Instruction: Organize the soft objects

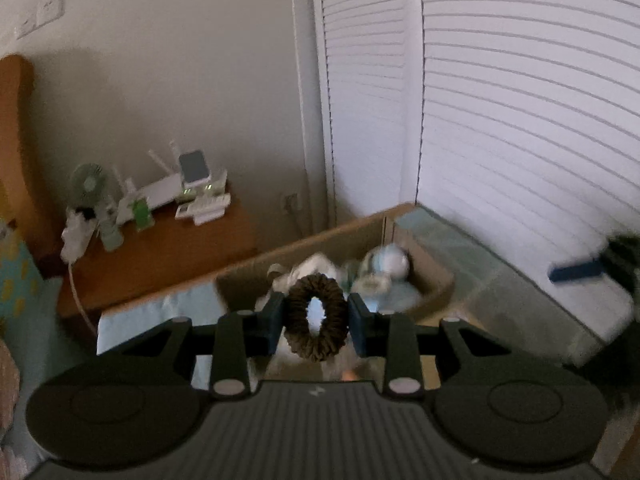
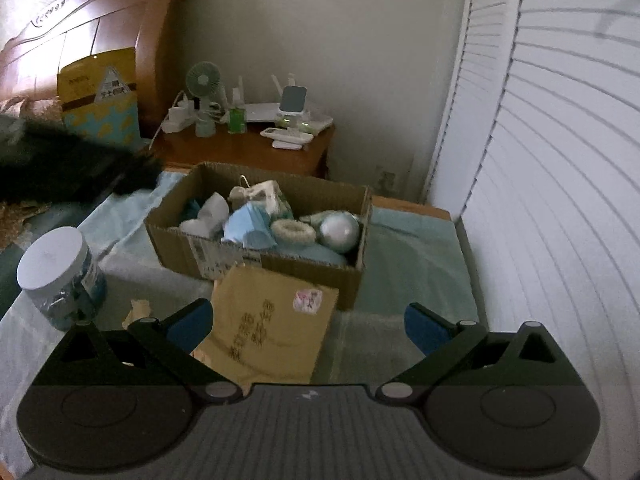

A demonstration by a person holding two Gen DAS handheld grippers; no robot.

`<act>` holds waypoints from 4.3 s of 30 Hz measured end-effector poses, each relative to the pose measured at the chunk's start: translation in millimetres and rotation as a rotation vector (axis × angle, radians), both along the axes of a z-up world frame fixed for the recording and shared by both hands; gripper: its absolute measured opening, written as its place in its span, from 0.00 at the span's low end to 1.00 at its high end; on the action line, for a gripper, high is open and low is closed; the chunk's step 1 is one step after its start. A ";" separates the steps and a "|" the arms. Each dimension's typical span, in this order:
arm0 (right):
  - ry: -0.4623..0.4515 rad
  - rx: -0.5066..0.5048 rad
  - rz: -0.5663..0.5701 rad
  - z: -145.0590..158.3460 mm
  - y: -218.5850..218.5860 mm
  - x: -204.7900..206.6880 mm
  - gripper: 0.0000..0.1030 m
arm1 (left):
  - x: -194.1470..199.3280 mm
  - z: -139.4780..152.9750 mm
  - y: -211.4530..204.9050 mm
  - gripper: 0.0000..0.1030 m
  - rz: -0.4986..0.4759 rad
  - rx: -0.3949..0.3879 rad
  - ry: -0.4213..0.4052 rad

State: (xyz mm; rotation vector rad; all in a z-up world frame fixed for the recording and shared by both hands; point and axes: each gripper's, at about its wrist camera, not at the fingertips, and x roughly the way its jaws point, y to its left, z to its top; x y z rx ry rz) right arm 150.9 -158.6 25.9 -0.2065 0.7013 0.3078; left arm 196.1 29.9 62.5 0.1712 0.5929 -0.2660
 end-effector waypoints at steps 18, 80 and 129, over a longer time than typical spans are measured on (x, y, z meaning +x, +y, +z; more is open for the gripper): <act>0.023 0.051 -0.071 -5.1 -28.0 -15.5 1.00 | 107.4 -23.2 -74.5 0.36 -0.073 0.028 0.096; -0.022 0.041 -0.047 5.0 -11.5 -55.9 1.00 | -93.4 -105.0 -20.6 0.88 0.184 -0.008 0.096; -0.045 0.005 0.028 -3.3 28.3 -37.3 1.00 | -95.5 -105.6 -4.1 0.53 0.072 -0.024 0.127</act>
